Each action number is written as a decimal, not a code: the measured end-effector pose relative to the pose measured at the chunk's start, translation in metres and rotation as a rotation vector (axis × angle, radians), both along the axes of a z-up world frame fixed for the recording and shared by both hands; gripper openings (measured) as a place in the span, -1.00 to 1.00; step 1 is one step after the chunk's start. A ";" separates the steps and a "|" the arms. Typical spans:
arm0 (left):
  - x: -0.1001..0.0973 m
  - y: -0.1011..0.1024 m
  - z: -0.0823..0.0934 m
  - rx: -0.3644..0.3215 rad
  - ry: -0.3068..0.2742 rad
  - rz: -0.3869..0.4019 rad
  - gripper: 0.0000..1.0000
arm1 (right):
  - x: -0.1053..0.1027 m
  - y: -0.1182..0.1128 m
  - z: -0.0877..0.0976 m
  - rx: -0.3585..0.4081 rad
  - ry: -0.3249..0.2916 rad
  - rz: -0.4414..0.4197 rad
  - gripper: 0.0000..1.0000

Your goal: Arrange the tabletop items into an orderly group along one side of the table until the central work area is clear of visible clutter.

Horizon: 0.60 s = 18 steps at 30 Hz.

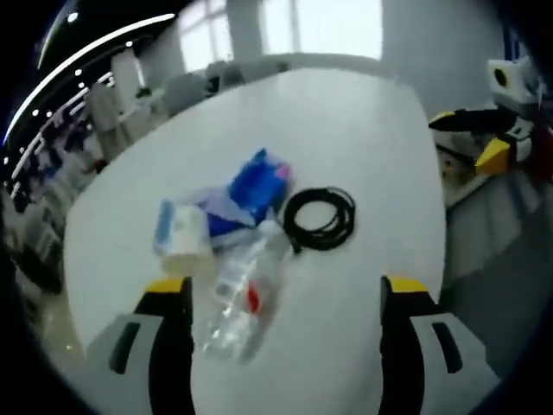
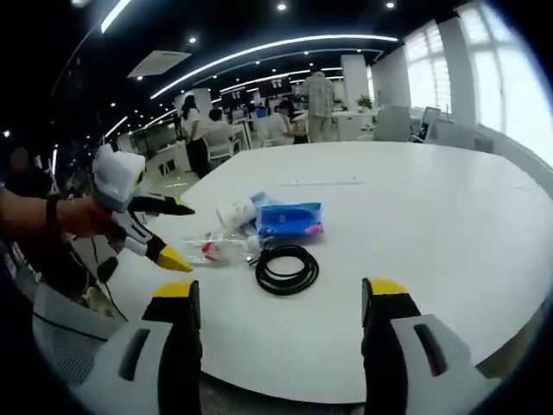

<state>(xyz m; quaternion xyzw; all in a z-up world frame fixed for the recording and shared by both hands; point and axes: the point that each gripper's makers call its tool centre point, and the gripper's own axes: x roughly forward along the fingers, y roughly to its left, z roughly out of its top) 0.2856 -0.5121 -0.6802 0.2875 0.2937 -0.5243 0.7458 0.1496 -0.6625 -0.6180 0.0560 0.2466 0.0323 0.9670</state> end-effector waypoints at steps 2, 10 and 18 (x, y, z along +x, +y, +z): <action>0.003 -0.004 -0.008 0.043 -0.001 -0.054 0.72 | 0.000 -0.003 -0.001 0.002 0.002 -0.010 0.51; 0.019 -0.010 -0.035 0.156 0.043 -0.170 0.65 | 0.000 -0.003 -0.001 -0.008 0.004 -0.010 0.51; 0.029 -0.008 -0.057 0.219 0.131 -0.189 0.46 | -0.001 -0.006 -0.002 -0.007 0.012 -0.022 0.50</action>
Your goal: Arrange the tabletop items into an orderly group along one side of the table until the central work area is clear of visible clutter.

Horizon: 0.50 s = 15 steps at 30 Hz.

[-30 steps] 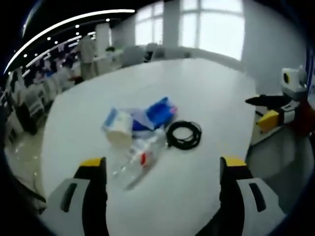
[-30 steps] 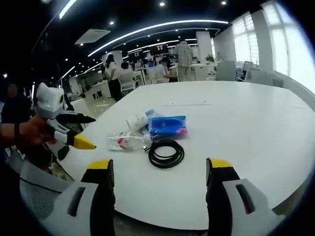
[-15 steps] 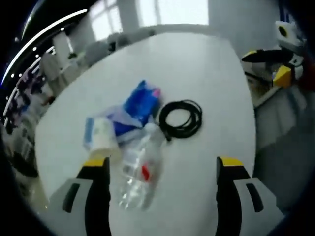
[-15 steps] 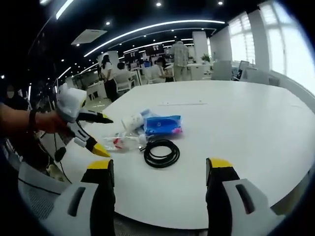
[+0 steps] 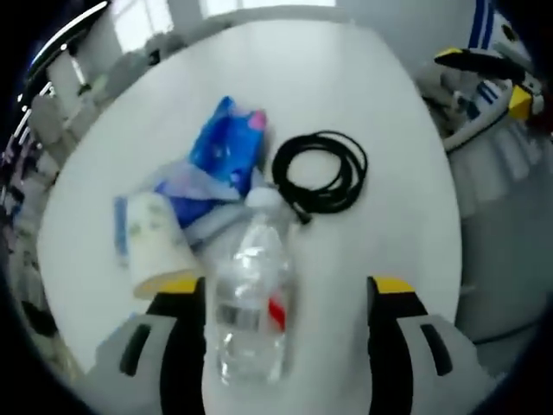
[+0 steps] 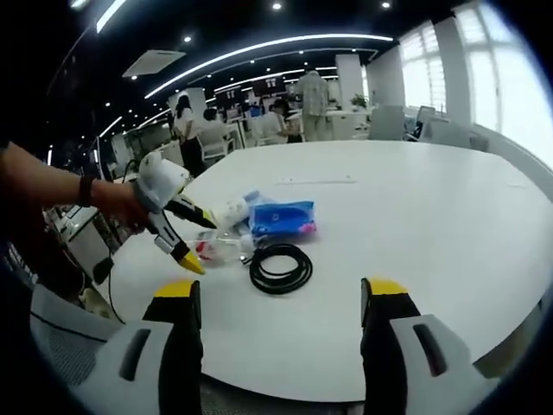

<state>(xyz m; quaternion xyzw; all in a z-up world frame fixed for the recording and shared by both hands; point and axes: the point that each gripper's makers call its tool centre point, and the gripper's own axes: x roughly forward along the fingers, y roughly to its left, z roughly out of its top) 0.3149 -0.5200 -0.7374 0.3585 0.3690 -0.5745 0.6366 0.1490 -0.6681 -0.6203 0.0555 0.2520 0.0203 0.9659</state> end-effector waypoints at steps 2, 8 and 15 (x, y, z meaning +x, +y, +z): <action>-0.002 0.000 0.000 0.009 0.000 -0.005 0.46 | 0.000 0.000 -0.001 0.000 0.003 -0.003 0.50; -0.003 0.005 -0.012 0.089 -0.028 -0.043 0.30 | 0.000 0.001 -0.002 0.008 0.012 -0.004 0.48; 0.002 -0.002 -0.016 0.112 -0.027 -0.050 0.09 | -0.001 0.000 -0.004 0.018 0.016 -0.011 0.45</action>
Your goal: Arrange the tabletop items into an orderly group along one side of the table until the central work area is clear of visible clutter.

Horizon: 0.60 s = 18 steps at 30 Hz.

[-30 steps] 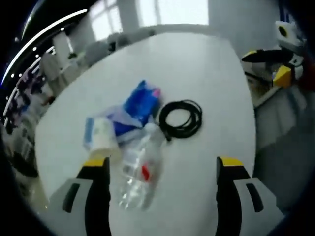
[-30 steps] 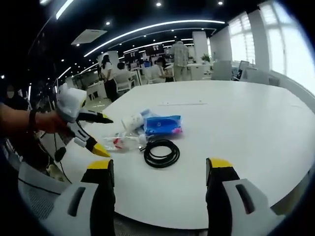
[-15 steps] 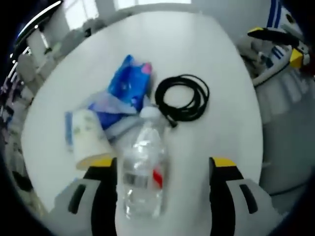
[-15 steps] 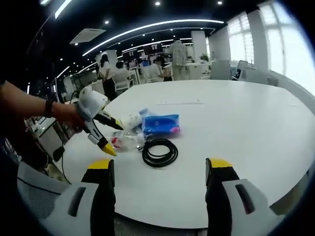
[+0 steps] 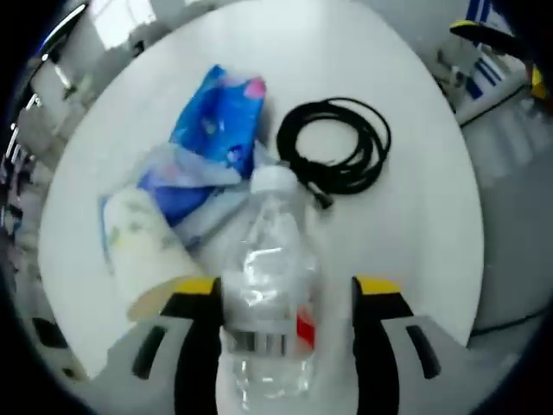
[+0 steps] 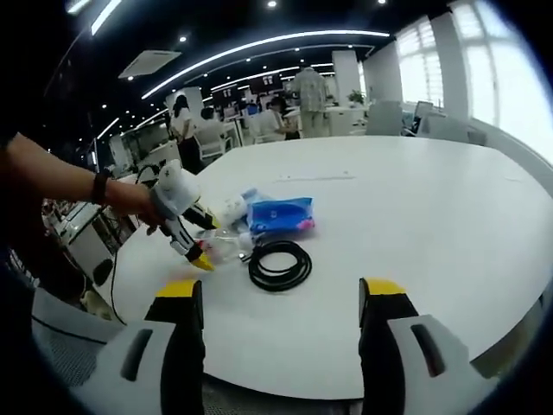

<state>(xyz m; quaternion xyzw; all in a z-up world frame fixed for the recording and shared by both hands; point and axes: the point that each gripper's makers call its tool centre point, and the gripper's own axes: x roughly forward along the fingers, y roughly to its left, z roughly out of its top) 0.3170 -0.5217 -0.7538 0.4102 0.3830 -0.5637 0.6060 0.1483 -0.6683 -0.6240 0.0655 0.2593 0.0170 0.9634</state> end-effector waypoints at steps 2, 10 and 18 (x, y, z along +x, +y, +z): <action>0.004 0.000 0.000 0.008 -0.008 0.005 -0.05 | 0.000 0.000 -0.001 0.005 0.001 0.000 0.44; 0.004 0.001 -0.002 -0.009 -0.002 0.011 -0.20 | 0.001 0.001 -0.002 0.018 0.004 -0.003 0.40; -0.002 0.004 0.000 -0.024 0.008 0.012 -0.22 | 0.001 0.003 -0.003 0.024 0.005 0.002 0.39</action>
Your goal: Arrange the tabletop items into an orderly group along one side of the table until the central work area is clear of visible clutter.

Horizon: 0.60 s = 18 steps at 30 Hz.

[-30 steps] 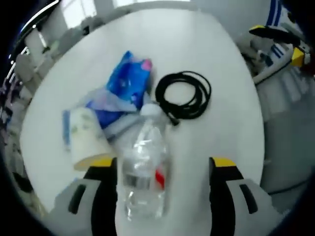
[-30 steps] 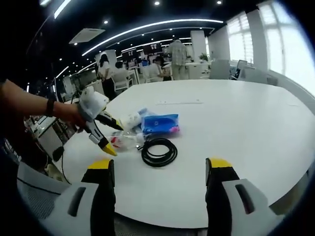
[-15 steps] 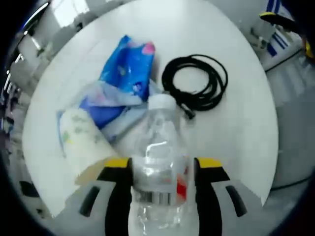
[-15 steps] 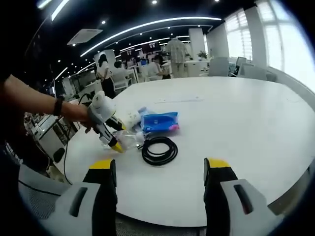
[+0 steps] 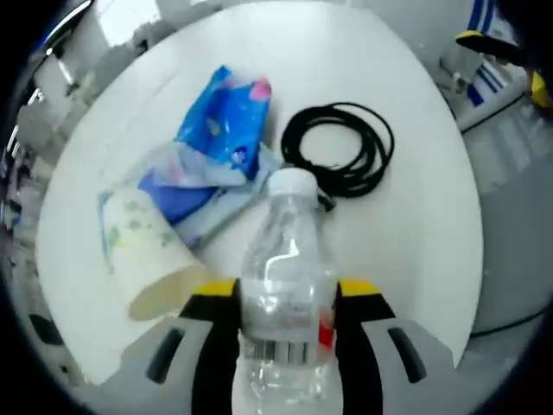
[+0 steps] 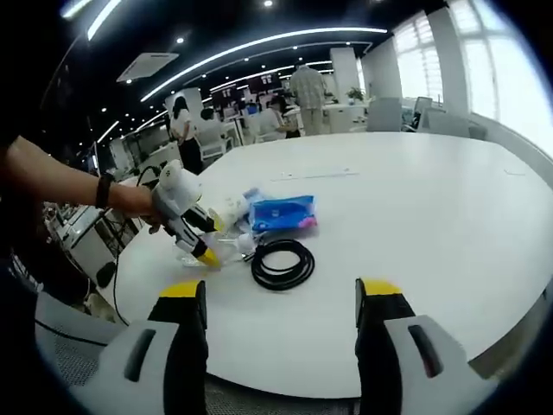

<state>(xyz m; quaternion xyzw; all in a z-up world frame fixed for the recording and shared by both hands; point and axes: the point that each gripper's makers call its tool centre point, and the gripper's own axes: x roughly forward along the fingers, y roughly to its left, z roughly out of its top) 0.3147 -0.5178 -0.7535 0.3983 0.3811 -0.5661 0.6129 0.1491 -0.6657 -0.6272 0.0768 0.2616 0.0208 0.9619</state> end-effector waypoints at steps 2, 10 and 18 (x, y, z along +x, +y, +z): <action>0.000 0.003 0.000 0.010 -0.002 0.000 -0.22 | 0.000 0.000 0.000 0.001 -0.001 0.001 0.39; 0.007 0.007 0.022 -0.069 -0.014 0.070 -0.23 | 0.000 0.001 0.001 0.006 -0.005 0.005 0.39; 0.015 0.014 0.046 -0.141 -0.051 0.131 -0.23 | 0.001 0.003 0.001 0.008 -0.006 0.011 0.38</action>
